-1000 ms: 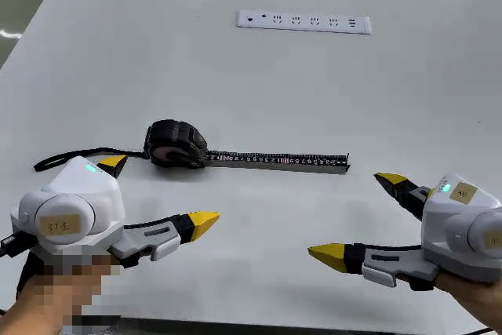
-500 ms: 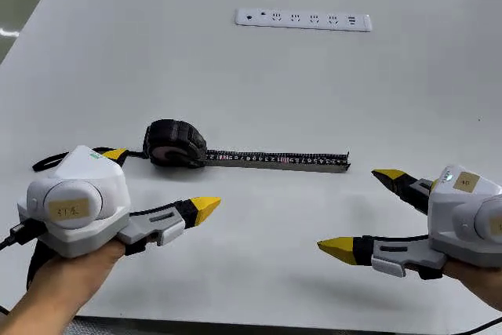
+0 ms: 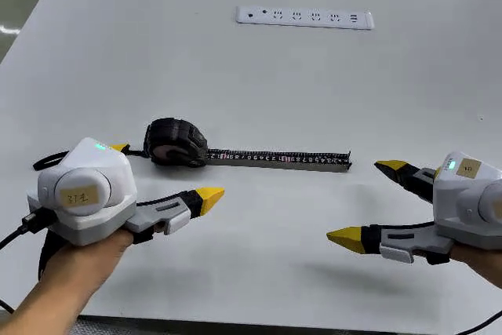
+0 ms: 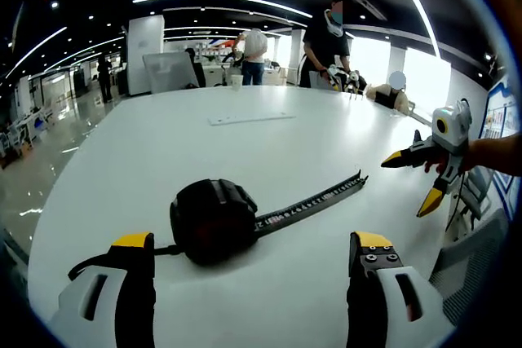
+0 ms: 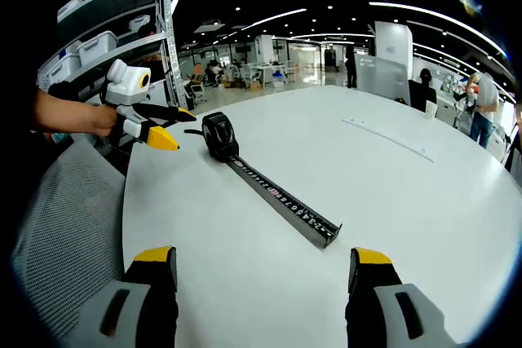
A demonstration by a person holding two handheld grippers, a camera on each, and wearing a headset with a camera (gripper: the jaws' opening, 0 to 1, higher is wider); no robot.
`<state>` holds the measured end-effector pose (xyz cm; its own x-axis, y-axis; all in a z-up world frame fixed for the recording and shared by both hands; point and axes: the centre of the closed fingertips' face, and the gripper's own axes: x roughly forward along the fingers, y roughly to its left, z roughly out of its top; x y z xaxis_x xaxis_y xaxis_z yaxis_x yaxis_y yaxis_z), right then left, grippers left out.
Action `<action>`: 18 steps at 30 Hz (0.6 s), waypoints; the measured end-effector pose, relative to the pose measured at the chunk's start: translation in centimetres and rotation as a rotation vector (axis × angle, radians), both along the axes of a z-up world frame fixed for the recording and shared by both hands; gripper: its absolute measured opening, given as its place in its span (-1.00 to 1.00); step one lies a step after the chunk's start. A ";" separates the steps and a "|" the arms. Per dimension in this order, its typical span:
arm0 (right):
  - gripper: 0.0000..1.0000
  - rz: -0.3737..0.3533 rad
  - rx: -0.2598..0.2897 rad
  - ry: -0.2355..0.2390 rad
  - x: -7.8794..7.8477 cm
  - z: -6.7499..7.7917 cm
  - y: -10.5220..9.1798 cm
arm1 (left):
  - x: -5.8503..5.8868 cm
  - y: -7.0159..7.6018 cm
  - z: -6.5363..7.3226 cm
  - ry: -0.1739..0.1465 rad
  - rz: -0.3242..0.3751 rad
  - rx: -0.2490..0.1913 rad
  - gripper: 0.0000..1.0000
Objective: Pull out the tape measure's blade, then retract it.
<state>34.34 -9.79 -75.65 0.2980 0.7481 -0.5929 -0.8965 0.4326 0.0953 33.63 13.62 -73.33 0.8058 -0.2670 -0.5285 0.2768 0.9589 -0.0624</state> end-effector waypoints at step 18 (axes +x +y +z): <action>0.70 0.127 -0.057 -0.004 2.1 -0.7 -0.5 | 1.3 0.2 0.1 -0.008 0.037 0.002 0.98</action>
